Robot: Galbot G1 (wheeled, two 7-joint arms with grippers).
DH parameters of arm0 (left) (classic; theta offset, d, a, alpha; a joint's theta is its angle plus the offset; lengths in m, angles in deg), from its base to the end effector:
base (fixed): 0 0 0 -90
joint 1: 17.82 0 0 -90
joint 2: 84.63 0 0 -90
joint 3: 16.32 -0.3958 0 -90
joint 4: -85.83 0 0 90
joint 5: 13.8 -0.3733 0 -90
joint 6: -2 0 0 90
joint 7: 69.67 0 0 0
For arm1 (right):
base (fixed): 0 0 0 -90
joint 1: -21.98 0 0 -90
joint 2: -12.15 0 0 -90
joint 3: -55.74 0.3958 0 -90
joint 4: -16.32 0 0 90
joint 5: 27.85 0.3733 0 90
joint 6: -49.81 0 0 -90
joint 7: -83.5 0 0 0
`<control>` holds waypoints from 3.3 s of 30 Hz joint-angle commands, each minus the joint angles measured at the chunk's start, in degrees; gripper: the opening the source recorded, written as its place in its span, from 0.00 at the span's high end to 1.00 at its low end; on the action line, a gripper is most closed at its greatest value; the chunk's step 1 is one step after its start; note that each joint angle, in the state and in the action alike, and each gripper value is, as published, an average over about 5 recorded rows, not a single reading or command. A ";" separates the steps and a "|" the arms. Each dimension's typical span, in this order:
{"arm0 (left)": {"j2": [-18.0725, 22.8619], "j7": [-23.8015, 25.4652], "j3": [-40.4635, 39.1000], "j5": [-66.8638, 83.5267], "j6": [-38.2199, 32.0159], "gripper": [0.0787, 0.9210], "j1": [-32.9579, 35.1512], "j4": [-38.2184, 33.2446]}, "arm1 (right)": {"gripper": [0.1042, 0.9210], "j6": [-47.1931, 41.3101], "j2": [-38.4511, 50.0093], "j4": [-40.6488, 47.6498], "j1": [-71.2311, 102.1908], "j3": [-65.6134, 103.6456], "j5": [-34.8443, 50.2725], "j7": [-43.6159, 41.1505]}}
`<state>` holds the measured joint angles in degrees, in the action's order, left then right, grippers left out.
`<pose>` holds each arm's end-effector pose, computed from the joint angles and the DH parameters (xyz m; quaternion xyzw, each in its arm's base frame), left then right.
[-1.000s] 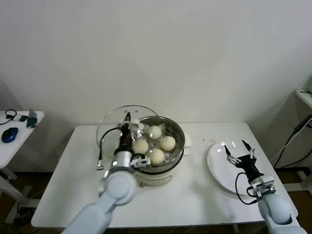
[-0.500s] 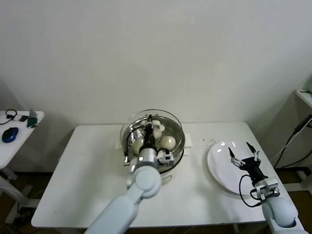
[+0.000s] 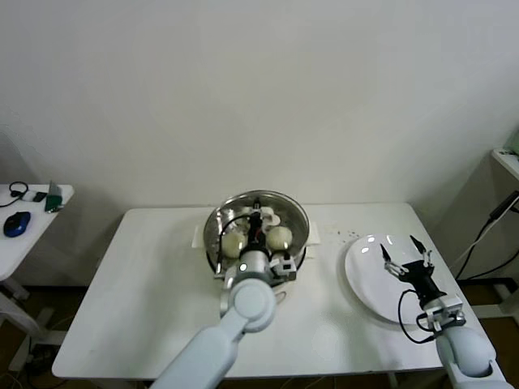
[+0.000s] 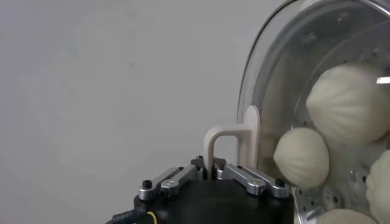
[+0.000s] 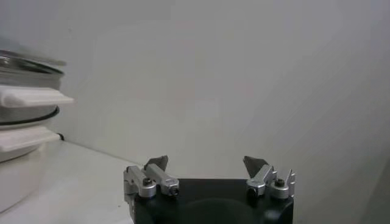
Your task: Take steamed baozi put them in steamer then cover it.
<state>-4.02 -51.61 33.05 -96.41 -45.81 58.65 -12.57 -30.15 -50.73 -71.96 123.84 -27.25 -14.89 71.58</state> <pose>0.3604 -0.1816 -0.2999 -0.0163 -0.7183 -0.6952 0.0212 0.2923 -0.2261 -0.4103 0.0648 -0.9891 0.1301 0.0225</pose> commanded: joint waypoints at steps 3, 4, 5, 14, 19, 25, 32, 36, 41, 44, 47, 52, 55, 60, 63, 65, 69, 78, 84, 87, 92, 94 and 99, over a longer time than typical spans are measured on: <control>0.97 0.64 0.10 -0.66 2.81 0.91 0.27 1.32 | 0.12 0.05 -0.39 -0.17 0.04 0.16 -0.12 -0.07; 0.81 0.61 0.14 -0.66 2.81 0.91 0.24 1.34 | 0.12 0.05 -0.42 -0.22 0.04 0.16 -0.12 -0.08; 0.64 0.56 0.21 -0.67 2.81 0.91 0.20 1.40 | 0.12 0.05 -0.45 -0.26 0.03 0.16 -0.11 -0.08; -0.64 0.27 1.50 0.02 2.81 0.91 0.72 1.55 | 0.12 0.13 -0.63 -0.19 0.01 0.27 -0.16 -0.27; 0.04 -0.67 1.30 0.22 2.81 0.91 1.02 2.04 | 0.12 0.16 -1.01 -0.21 -0.14 0.16 -0.38 -0.34; -0.14 -1.39 1.01 0.15 2.81 0.91 0.90 2.36 | 0.12 0.25 -1.22 -0.34 0.06 0.35 -0.44 -0.45; -0.64 -1.68 0.99 -0.21 2.81 0.91 1.71 1.49 | 0.12 0.28 -1.25 -0.23 0.18 0.79 -0.36 -0.77; -0.88 -2.15 1.20 -0.02 2.81 0.83 2.25 0.35 | 0.12 -0.06 -1.37 -0.25 0.17 0.83 -0.52 -0.75; -2.30 -1.90 1.03 0.96 2.81 0.66 2.56 -2.37 | 0.12 -3.22 -1.38 -1.33 0.50 0.91 -0.69 -0.08; -3.88 -1.58 0.79 2.09 2.81 0.56 2.73 -4.56 | 0.12 -6.48 -1.31 -2.25 0.74 0.74 -0.82 0.75; -5.79 -1.27 0.76 3.63 2.81 0.46 3.25 -7.00 | 0.12 -9.19 -1.42 -2.69 0.60 0.73 -1.37 1.39; -8.62 -0.99 1.05 6.28 2.81 0.28 5.01 -11.39 | 0.12 -11.84 -1.45 -3.45 0.59 0.66 -1.28 2.05; -10.09 -0.84 0.94 8.37 2.81 0.18 5.99 -14.06 | 0.12 -13.39 -1.53 -3.87 0.43 0.36 -1.31 3.00; -10.94 -0.96 1.23 9.44 2.81 0.12 8.41 -17.97 | 0.12 -15.24 -1.64 -4.34 -0.05 -0.44 -1.81 3.68; -11.96 -1.28 2.10 10.43 2.81 0.12 10.82 -20.21 | 0.12 -15.82 -1.60 -4.53 -0.27 -0.72 -1.92 3.78; -13.14 -2.26 3.19 11.41 2.81 0.12 12.78 -21.78 | 0.12 -15.73 -1.54 -4.61 -0.34 -0.84 -1.95 3.76; -15.77 -8.56 7.75 18.40 2.48 0.12 16.03 -25.60 | 0.12 -14.56 -1.48 -4.79 -0.27 -0.95 -1.82 3.54; -18.09 -31.21 26.10 53.11 -11.87 0.12 25.89 -28.81 | 0.12 -11.63 -1.49 -6.45 1.48 -0.77 -1.52 1.96; -13.06 -34.21 42.13 73.01 -30.89 0.12 39.37 -26.92 | 0.12 -9.66 -2.31 -7.95 3.56 -0.21 -0.22 1.59; -9.07 -33.70 48.09 80.49 -37.86 0.12 43.53 -23.60 | 0.12 -8.73 -2.83 -8.75 4.84 0.09 0.08 1.17; -4.44 -30.35 52.91 86.90 -45.67 0.12 46.31 -17.05 | 0.12 -6.14 -4.34 -9.34 6.27 0.63 1.37 0.77; -3.63 -28.49 53.51 88.00 -47.75 0.12 46.64 -15.13 | 0.12 -4.98 -4.78 -9.39 6.68 0.79 2.01 0.59; -2.51 -25.75 53.50 89.29 -50.85 0.12 46.49 -12.08 | 0.12 -3.61 -5.06 -9.84 7.74 1.51 3.71 0.07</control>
<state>-11.84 -78.88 75.79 -23.72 -69.01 97.89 -32.27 -37.28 -54.78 -80.81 129.44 -26.38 -13.67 72.29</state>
